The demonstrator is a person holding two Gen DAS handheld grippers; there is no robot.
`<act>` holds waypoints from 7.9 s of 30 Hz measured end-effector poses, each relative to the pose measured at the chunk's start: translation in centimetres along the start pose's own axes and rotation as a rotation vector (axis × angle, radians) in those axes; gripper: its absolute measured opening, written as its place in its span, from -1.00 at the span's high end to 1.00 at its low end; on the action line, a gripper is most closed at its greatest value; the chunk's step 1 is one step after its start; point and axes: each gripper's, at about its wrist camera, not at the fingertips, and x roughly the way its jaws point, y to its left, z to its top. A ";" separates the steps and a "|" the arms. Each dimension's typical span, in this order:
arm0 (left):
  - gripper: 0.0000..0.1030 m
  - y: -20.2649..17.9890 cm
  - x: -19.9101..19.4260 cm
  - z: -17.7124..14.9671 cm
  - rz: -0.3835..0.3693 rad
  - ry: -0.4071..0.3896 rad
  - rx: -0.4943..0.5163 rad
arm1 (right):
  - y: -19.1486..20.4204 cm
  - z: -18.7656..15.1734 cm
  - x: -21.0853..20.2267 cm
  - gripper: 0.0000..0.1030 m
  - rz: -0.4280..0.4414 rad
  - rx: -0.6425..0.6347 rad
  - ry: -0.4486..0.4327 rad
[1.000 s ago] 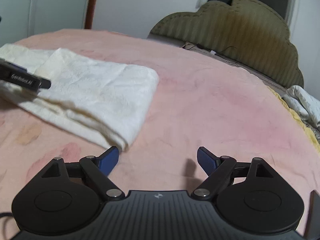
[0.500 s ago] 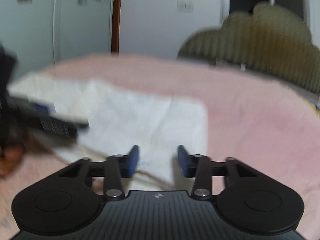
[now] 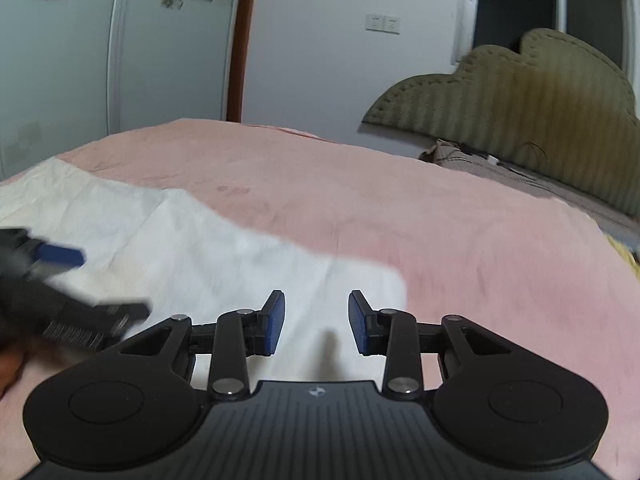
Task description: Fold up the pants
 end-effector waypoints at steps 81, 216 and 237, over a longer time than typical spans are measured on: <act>0.78 31.6 -4.6 -0.5 -0.116 0.010 -0.989 | 30.3 4.2 7.4 0.44 0.493 -0.553 -0.118; -1.00 -4.5 -5.2 -2.5 0.047 -0.134 0.105 | 1.1 -7.2 -0.6 -1.00 0.103 0.441 0.051; -0.86 4.8 -2.6 2.0 -0.181 -0.027 -0.062 | -4.4 -5.9 2.5 -0.99 0.365 0.620 0.091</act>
